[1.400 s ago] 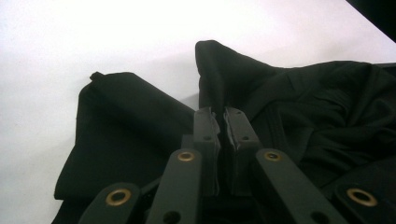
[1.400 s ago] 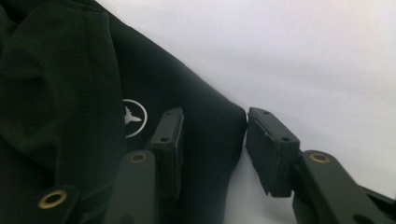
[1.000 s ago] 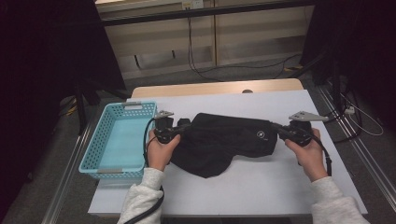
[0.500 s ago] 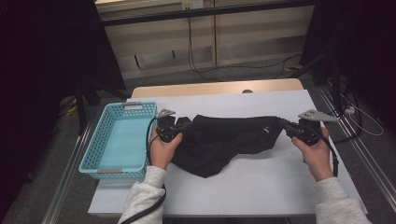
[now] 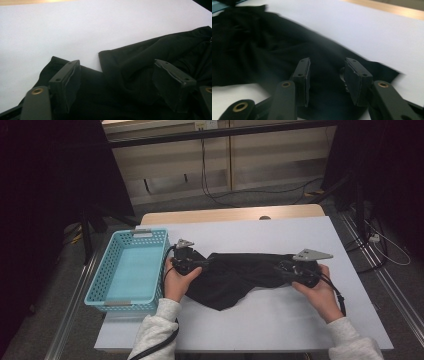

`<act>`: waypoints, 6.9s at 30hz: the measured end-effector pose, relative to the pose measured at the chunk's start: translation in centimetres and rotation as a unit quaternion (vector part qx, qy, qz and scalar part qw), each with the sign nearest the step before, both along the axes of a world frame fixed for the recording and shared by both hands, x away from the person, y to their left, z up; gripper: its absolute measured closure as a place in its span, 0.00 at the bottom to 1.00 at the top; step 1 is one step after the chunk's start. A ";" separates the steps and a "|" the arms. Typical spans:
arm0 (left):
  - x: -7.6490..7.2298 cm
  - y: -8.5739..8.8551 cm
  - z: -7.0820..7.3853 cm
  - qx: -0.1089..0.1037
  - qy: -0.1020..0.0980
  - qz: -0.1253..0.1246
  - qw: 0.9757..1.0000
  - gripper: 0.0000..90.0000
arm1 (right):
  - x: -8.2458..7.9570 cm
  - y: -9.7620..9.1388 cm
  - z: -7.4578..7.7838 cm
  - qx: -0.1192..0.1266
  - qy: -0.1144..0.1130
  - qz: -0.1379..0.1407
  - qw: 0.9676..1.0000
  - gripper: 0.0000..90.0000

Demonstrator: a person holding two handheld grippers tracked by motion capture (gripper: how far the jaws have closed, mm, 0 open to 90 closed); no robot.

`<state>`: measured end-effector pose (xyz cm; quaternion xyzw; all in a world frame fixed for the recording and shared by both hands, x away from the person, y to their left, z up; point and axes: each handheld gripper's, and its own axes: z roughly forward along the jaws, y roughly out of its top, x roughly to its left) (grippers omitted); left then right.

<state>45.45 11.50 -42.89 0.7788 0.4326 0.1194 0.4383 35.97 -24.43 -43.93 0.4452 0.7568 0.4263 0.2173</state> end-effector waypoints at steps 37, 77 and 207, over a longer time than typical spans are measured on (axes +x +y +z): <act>-0.4 -0.2 0.4 -0.001 -0.010 0.004 1.000 0.18 | -1.0 4.7 -2.1 -0.062 0.058 0.128 0.988 0.95; -0.4 0.3 -0.3 -0.009 0.015 0.003 1.000 0.16 | -0.2 2.5 -0.3 0.002 0.001 0.053 0.999 0.57; 0.3 -0.4 -1.6 -0.020 0.047 0.038 0.998 0.33 | 0.0 -1.9 0.1 0.022 0.014 -0.048 0.998 0.51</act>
